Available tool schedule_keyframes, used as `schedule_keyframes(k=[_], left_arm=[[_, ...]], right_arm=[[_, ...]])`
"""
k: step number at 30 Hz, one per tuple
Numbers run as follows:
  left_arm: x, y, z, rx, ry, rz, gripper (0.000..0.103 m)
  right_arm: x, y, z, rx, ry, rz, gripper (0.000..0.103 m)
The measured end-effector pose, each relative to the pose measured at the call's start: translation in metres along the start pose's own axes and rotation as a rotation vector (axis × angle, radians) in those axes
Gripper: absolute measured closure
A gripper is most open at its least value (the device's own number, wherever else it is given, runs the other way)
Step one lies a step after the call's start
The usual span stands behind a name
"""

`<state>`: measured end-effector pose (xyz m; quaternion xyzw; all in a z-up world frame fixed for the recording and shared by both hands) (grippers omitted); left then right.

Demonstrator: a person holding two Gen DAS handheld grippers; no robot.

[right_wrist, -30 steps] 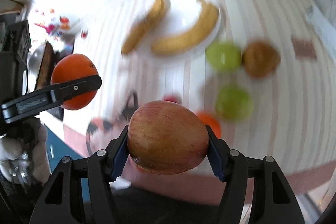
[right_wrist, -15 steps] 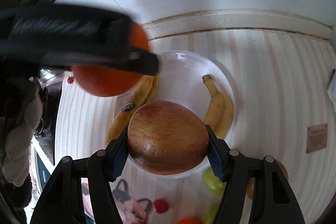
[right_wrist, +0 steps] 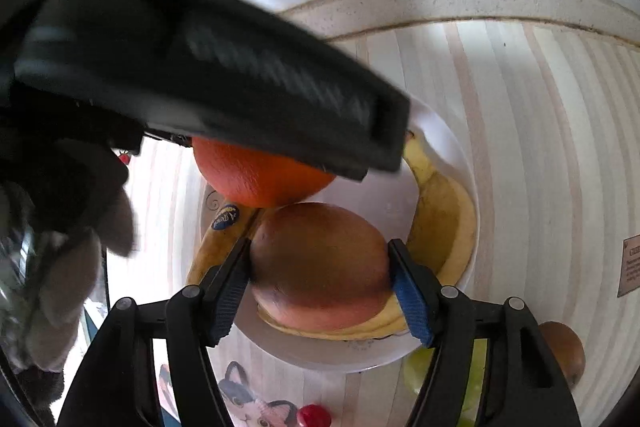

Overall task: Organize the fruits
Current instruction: 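Place the red apple and orange on the plate, opening both tools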

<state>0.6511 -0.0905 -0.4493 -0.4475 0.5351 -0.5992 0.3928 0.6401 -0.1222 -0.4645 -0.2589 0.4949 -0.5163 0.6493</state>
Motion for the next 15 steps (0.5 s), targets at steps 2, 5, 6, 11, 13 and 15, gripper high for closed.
schedule_keyframes(k=[2, 5, 6, 11, 13, 15], left_arm=[[-0.001, 0.000, -0.001, -0.014, 0.000, 0.016, 0.019], [0.000, 0.000, -0.001, -0.019, 0.001, 0.020, 0.019], [0.000, -0.001, -0.001, -0.015, 0.001, 0.019, 0.019], [0.001, -0.003, -0.001, -0.013, -0.038, -0.014, 0.018], [0.001, -0.007, 0.003, -0.006, -0.051, -0.041, 0.015], [0.003, -0.013, 0.006, 0.004, -0.055, -0.054, 0.012]], right_arm=[[-0.003, -0.002, 0.001, 0.000, 0.005, -0.003, 0.032], [-0.005, -0.006, 0.002, 0.000, 0.017, -0.003, 0.032], [-0.005, -0.008, 0.002, 0.001, 0.018, -0.004, 0.031], [0.006, -0.021, -0.006, -0.011, 0.051, -0.002, 0.027], [0.006, -0.024, -0.006, -0.012, 0.066, 0.011, 0.026], [0.007, -0.029, -0.005, -0.006, 0.065, 0.014, 0.019]])
Point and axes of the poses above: each gripper's, at about its wrist camera, not at the fingertips, and y roughly the way its jaws point, x to its right, z to its top, the point moved 9 cm from there along y, roughly the way its jaws point, and after that the axes turned 12 degrees about x, right-handed, at the moved point
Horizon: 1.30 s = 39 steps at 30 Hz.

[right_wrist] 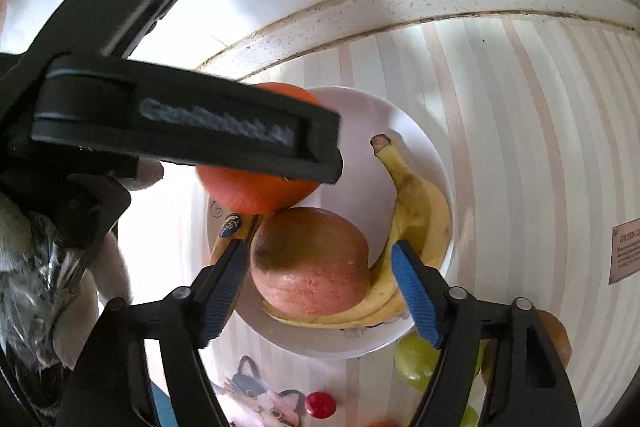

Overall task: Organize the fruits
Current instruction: 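Place the red apple and orange on the plate, opening both tools, then move both tools back toward the remaining oranges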

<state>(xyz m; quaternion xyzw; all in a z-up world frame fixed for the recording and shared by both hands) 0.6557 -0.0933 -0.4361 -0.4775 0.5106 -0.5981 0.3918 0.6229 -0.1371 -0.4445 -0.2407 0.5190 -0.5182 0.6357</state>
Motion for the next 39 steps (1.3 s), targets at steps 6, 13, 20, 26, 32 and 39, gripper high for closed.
schedule_keyframes(k=[6, 13, 20, 26, 32, 39], left_arm=[[0.005, -0.008, 0.002, 0.019, -0.011, -0.016, 0.011], [-0.014, -0.028, -0.003, 0.114, -0.069, -0.036, 0.011], [-0.035, -0.066, -0.035, 0.279, -0.084, 0.070, 0.011], [-0.039, -0.089, -0.073, 0.380, -0.128, 0.104, 0.011], [-0.040, -0.116, -0.106, 0.461, -0.137, 0.133, 0.011], [-0.029, -0.147, -0.139, 0.548, -0.135, 0.149, 0.011]], right_arm=[[0.008, -0.009, 0.024, 0.006, -0.022, 0.013, 0.018], [0.020, -0.034, 0.031, 0.037, -0.059, -0.076, 0.013], [0.034, -0.060, 0.028, 0.073, -0.118, -0.180, 0.009], [0.031, -0.088, 0.020, 0.120, -0.164, -0.219, 0.006], [0.017, -0.121, 0.008, 0.167, -0.227, -0.237, 0.006], [0.005, -0.160, -0.006, 0.232, -0.249, -0.228, 0.006]])
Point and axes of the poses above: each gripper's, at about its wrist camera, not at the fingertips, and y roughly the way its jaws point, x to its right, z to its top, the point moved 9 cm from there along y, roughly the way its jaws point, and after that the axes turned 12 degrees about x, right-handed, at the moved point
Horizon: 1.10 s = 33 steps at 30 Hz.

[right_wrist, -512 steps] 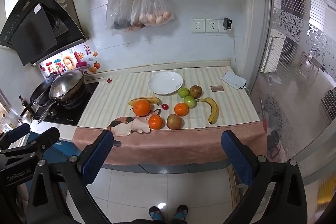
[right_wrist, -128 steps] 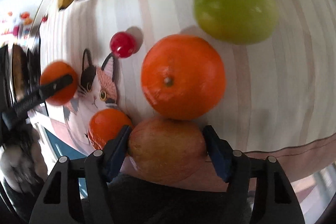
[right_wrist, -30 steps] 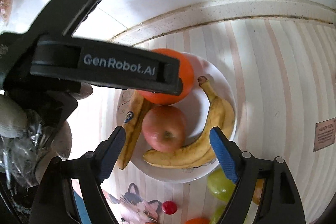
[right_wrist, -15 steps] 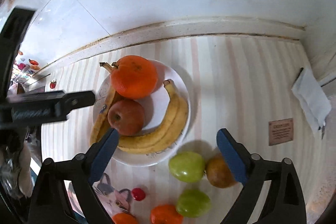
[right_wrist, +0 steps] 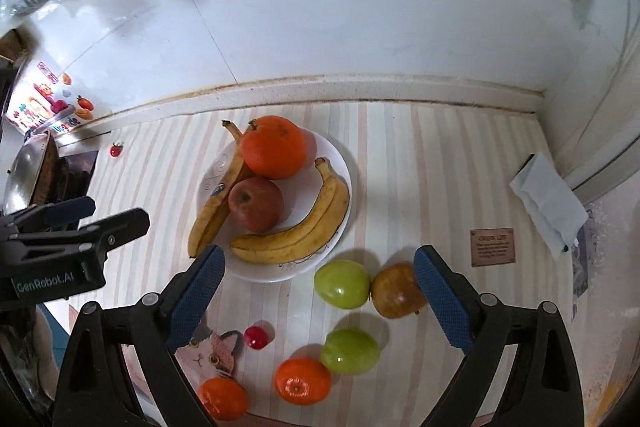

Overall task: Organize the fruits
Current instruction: 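Move both tools back toward the remaining oranges, then grasp an orange with the left tool while the right tool grasps another orange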

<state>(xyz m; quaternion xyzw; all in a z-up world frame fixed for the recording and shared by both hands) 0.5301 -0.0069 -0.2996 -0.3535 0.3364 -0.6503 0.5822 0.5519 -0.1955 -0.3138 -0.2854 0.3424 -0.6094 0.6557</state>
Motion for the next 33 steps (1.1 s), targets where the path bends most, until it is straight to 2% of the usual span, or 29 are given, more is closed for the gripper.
schedule_keyframes(k=[8, 12, 15, 18, 19, 20, 21, 24, 29, 30, 31, 32, 33], left_arm=[[0.004, -0.041, -0.009, 0.061, -0.012, -0.014, 0.011], [0.005, -0.047, -0.026, 0.042, -0.013, -0.020, 0.011], [0.004, -0.038, -0.054, -0.027, -0.012, -0.018, 0.011], [0.004, -0.018, -0.096, -0.132, 0.004, -0.016, 0.011], [0.004, -0.011, -0.108, -0.170, 0.010, -0.017, 0.012], [0.005, -0.003, -0.123, -0.216, 0.009, -0.027, 0.012], [0.008, 0.008, -0.143, -0.282, 0.000, -0.052, 0.012], [0.020, 0.031, -0.186, -0.414, 0.003, -0.103, 0.012], [0.041, 0.061, -0.231, -0.537, 0.020, -0.148, 0.012], [0.045, 0.068, -0.237, -0.549, 0.031, -0.145, 0.015], [0.046, 0.072, -0.240, -0.551, 0.038, -0.143, 0.034], [0.046, 0.075, -0.243, -0.552, 0.054, -0.123, 0.039], [0.048, 0.077, -0.242, -0.540, 0.053, -0.128, 0.039]], right_arm=[[-0.009, -0.049, 0.002, 0.067, 0.021, 0.039, 0.006], [-0.012, -0.056, -0.011, 0.045, 0.045, 0.075, 0.006], [-0.004, -0.046, -0.035, -0.015, 0.083, 0.092, 0.006], [0.008, -0.030, -0.065, -0.092, 0.140, 0.101, 0.007], [0.012, -0.025, -0.076, -0.111, 0.169, 0.110, 0.016], [0.016, -0.021, -0.085, -0.130, 0.181, 0.109, 0.031], [0.019, -0.015, -0.096, -0.160, 0.189, 0.103, 0.034], [0.023, -0.001, -0.123, -0.216, 0.228, 0.111, 0.034], [0.022, 0.019, -0.153, -0.288, 0.259, 0.117, 0.034], [0.022, 0.023, -0.157, -0.297, 0.264, 0.118, 0.034], [0.021, 0.027, -0.161, -0.309, 0.265, 0.119, 0.034], [0.021, 0.030, -0.164, -0.317, 0.266, 0.117, 0.034], [0.020, 0.033, -0.167, -0.326, 0.269, 0.119, 0.034]])
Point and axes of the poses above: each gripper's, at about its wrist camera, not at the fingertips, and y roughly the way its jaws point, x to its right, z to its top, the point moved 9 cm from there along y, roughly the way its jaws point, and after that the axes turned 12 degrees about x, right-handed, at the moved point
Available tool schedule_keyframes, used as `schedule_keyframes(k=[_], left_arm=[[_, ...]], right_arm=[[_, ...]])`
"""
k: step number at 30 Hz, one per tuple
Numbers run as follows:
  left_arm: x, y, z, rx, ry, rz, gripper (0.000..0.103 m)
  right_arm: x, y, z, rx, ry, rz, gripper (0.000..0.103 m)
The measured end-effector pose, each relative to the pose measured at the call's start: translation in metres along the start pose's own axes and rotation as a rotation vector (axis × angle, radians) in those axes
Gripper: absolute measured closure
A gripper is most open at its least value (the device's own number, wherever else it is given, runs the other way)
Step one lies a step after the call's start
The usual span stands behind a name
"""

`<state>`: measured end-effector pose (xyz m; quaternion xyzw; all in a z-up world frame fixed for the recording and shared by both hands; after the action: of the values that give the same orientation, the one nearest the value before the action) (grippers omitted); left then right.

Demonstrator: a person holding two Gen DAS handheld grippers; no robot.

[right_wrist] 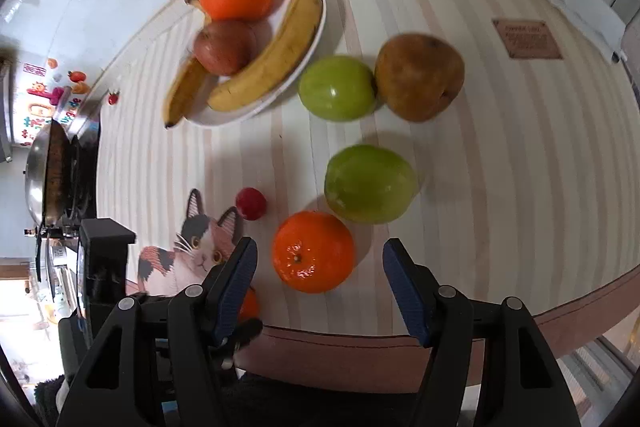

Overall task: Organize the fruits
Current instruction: 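Grasp an orange with the left tool while the right tool grasps another orange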

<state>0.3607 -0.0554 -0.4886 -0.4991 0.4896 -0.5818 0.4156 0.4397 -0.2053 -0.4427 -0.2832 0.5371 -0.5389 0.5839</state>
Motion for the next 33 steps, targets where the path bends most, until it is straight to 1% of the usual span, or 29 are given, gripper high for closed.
schedule_keyframes(k=[2, 4, 6, 8, 9, 11, 13, 15, 17, 19, 22, 24, 26, 29, 32, 33], left_arm=[[0.000, -0.002, 0.002, 0.017, 0.013, 0.009, 0.040], [-0.008, -0.008, 0.008, 0.054, 0.035, 0.052, 0.040], [-0.021, -0.015, 0.016, 0.077, 0.009, 0.064, 0.040], [-0.038, -0.021, 0.025, 0.104, -0.019, 0.099, 0.040], [-0.044, -0.022, 0.028, 0.112, -0.036, 0.105, 0.040], [-0.051, -0.019, 0.031, 0.106, -0.059, 0.108, 0.039], [-0.054, -0.013, 0.031, 0.088, -0.072, 0.103, 0.039], [-0.056, -0.010, 0.031, 0.095, -0.085, 0.102, 0.039], [-0.061, -0.012, 0.035, 0.105, -0.101, 0.092, 0.039], [-0.063, -0.013, 0.039, 0.115, -0.115, 0.083, 0.039], [-0.064, -0.016, 0.041, 0.129, -0.106, 0.091, 0.040], [-0.063, -0.022, 0.041, 0.142, -0.100, 0.083, 0.040], [-0.058, -0.030, 0.040, 0.152, -0.085, 0.075, 0.040], [-0.057, -0.051, 0.046, 0.185, -0.080, 0.049, 0.040], [-0.053, -0.079, 0.061, 0.229, -0.090, 0.010, 0.040], [-0.052, -0.092, 0.071, 0.249, -0.093, -0.006, 0.040]], right_arm=[[0.000, 0.008, -0.004, -0.022, 0.007, 0.005, 0.034], [-0.001, 0.015, -0.008, -0.043, 0.012, 0.012, 0.034], [-0.004, 0.022, -0.012, -0.062, 0.012, 0.016, 0.034], [-0.006, 0.033, -0.017, -0.081, 0.006, 0.007, 0.034], [-0.007, 0.037, -0.018, -0.085, 0.010, 0.009, 0.034], [-0.010, 0.048, -0.022, -0.102, 0.011, 0.007, 0.034], [-0.011, 0.058, -0.025, -0.109, 0.010, 0.000, 0.034], [-0.012, 0.067, -0.027, -0.113, 0.000, -0.010, 0.034], [-0.012, 0.073, -0.028, -0.113, 0.004, -0.011, 0.036], [-0.014, 0.077, -0.028, -0.100, -0.002, -0.001, 0.037], [-0.019, 0.078, -0.028, -0.085, -0.029, -0.008, 0.037], [-0.021, 0.079, -0.029, -0.084, -0.038, 0.001, 0.037], [-0.026, 0.077, -0.029, -0.078, -0.045, 0.010, 0.038], [-0.039, 0.068, -0.024, -0.054, -0.062, 0.037, 0.038], [-0.052, 0.056, -0.010, -0.022, -0.066, 0.073, 0.038], [-0.056, 0.050, -0.005, -0.009, -0.065, 0.084, 0.038]])
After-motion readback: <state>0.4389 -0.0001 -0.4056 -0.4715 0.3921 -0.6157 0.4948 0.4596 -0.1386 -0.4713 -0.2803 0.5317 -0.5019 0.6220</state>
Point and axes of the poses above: each gripper's, at about its wrist camera, not at the fingertips, and y roughly the way its jaws point, x to its right, z to its top, the point moved 9 cm from there along y, roughly the way its jaws point, and after that the axes turned 12 degrees about x, right-handed, at the moved point
